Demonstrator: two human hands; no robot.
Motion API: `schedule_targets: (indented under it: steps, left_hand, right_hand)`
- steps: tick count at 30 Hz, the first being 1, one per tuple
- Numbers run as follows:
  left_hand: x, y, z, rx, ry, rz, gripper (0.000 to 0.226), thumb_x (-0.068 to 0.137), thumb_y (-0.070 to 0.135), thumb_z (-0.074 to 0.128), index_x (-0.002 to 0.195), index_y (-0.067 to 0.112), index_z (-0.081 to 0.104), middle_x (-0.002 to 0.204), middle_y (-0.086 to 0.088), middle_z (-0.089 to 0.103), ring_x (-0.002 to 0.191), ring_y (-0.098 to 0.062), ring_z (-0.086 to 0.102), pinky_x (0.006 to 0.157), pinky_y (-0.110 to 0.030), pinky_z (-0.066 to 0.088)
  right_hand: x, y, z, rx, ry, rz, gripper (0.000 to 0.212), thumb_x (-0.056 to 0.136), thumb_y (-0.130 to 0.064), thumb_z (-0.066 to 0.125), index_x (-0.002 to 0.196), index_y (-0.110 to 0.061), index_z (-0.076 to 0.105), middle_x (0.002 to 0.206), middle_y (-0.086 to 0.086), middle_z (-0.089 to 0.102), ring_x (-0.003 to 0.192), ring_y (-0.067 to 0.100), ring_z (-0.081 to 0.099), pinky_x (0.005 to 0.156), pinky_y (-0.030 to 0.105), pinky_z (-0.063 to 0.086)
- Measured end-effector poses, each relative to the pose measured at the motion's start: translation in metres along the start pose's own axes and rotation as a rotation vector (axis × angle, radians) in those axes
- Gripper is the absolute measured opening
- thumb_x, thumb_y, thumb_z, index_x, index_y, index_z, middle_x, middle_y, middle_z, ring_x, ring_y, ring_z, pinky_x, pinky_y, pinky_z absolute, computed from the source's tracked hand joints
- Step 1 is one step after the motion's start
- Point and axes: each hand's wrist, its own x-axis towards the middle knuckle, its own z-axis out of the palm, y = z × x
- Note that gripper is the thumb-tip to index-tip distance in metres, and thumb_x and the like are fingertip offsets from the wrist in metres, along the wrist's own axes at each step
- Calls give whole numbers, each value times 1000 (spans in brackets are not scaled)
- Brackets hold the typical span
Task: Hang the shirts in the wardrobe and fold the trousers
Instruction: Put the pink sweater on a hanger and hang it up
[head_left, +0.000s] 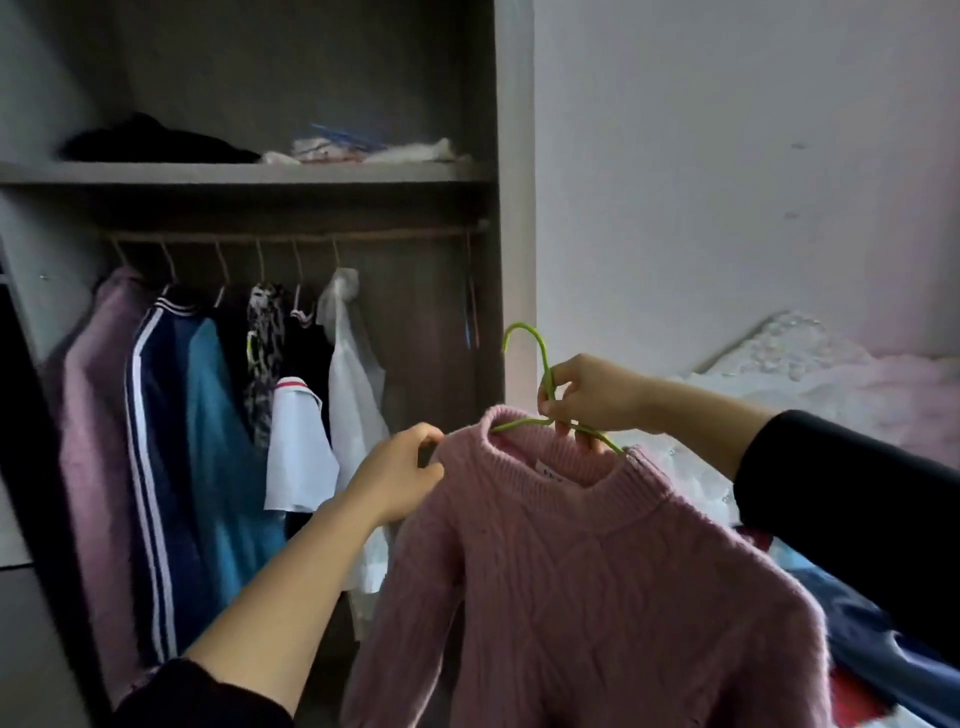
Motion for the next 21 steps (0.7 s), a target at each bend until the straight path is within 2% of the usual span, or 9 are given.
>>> schedule_targets:
  steps: [2, 4, 7, 10, 11, 13, 15, 19, 21]
  left_hand:
    - [24, -19, -5, 37, 10, -6, 41, 88, 23, 55, 129, 21, 52, 131, -1, 57, 119, -19, 52, 99, -34, 43]
    - [51, -36, -10, 77, 6, -6, 45, 88, 23, 54, 133, 22, 48, 136, -2, 52, 125, -20, 48, 102, -34, 40]
    - [93, -59, -19, 125, 37, -2, 47, 87, 20, 54, 133, 21, 48, 137, -3, 50, 121, -21, 49, 99, -32, 40]
    - [141, -82, -30, 217, 60, -4, 48, 86, 21, 55, 134, 19, 48, 137, -6, 49, 122, -23, 48, 98, -33, 41]
    - [157, -90, -35, 256, 69, -1, 49, 86, 22, 55, 134, 18, 47, 139, -6, 48, 126, -23, 45, 100, -34, 40]
    - [187, -106, -44, 320, 102, 8, 50, 86, 22, 55, 135, 17, 47, 142, -6, 45, 132, -23, 39, 104, -35, 39]
    - [212, -122, -49, 383, 123, 12, 49, 89, 23, 53, 136, 16, 45, 144, -6, 41, 136, -23, 32, 108, -37, 35]
    - [258, -151, -54, 602, 189, 67, 50, 89, 29, 49, 138, 18, 41, 153, -6, 28, 144, -24, 15, 115, -39, 21]
    - [283, -161, -58, 648, 229, 91, 50, 90, 30, 46, 138, 19, 41, 155, -6, 23, 145, -23, 9, 117, -40, 16]
  right_hand:
    - [32, -8, 11, -11, 7, -3, 12, 92, -9, 58, 97, -1, 65, 75, 11, 69, 42, 15, 59, 59, 35, 56]
    - [66, -16, 20, -7, 11, 8, 12, 91, -5, 56, 96, 2, 64, 75, 14, 68, 49, 24, 61, 58, 35, 57]
    - [121, -31, 30, -18, 33, 21, 12, 88, 2, 51, 89, 3, 63, 72, 14, 65, 56, 25, 62, 48, 28, 54]
    - [178, -47, 35, -21, 58, 20, 12, 88, -1, 53, 93, 4, 63, 78, 17, 66, 49, 21, 62, 42, 24, 49]
    - [197, -51, 37, -11, 61, 14, 13, 89, -3, 54, 95, 5, 63, 81, 18, 65, 49, 22, 62, 45, 28, 53]
    - [233, -60, 41, 6, 72, 6, 15, 90, -5, 54, 98, 5, 62, 84, 20, 65, 58, 29, 64, 62, 41, 60]
    - [267, -68, 46, 29, 85, 10, 14, 90, -6, 53, 96, 5, 60, 80, 19, 63, 60, 31, 63, 68, 43, 59]
    - [319, -81, 52, -18, 132, 30, 10, 88, -8, 53, 90, -1, 60, 75, 13, 59, 54, 24, 59, 55, 30, 53]
    - [341, -87, 53, -12, 151, 44, 10, 88, -7, 51, 88, 0, 59, 71, 14, 58, 48, 24, 59, 50, 29, 53]
